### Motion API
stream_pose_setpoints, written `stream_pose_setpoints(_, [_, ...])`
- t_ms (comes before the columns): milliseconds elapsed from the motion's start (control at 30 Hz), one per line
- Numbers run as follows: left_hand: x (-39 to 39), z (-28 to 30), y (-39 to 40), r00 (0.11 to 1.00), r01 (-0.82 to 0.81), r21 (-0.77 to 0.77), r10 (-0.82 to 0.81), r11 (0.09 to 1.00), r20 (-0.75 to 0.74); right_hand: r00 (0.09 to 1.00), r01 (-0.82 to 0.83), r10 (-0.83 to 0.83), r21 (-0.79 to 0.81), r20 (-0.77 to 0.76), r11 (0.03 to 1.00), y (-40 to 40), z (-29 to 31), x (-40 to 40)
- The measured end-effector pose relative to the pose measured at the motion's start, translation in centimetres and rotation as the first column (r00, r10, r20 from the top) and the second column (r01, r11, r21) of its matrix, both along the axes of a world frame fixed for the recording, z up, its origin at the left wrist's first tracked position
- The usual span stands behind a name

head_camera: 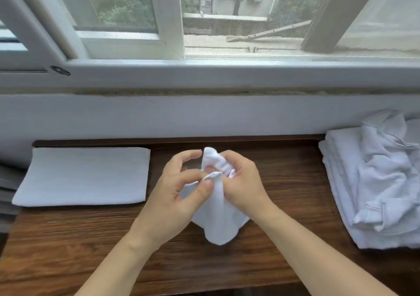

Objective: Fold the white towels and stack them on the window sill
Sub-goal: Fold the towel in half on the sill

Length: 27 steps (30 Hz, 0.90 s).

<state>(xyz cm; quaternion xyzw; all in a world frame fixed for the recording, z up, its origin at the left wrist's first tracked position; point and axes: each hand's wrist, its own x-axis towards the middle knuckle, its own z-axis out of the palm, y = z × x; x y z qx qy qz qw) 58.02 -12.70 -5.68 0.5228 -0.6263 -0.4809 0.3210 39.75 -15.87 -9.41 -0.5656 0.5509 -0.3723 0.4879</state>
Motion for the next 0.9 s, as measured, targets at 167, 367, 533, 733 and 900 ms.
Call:
stream_pose_setpoints(167, [-1.3, -1.1, -0.3, 0.981, -0.143, -0.019, 0.139, 0.990, -0.139, 0.989, -0.022, -0.001, -0.153, -0.151, 0.988, 0.5, -0.3, 0.1])
stream_pose_setpoints(367, [-1.7, -1.5, 0.1, 0.919, -0.376, -0.008, 0.371, 0.927, -0.135, 0.993, -0.116, 0.117, -0.039, 0.021, 0.992, 1.0, 1.0, -0.9])
stream_pose_setpoints(533, [-2.1, 0.0, 0.4, 0.943, -0.324, -0.064, 0.317, 0.944, -0.098, 0.977, -0.108, 0.100, 0.034, 0.187, 0.994, 1.7, 1.7, -0.9])
stream_pose_setpoints(733, [-2.2, 1.3, 0.6, 0.977, -0.045, -0.035, 0.036, 0.998, -0.211, 0.996, -0.091, 0.090, 0.025, 0.029, 0.996, 1.6, 1.3, -0.6])
stream_pose_setpoints(900, [-3.1, 0.8, 0.4, 0.905, -0.352, -0.030, 0.332, 0.935, -0.267, 0.990, -0.134, 0.131, -0.057, -0.050, 0.989, 2.3, 1.9, -0.7])
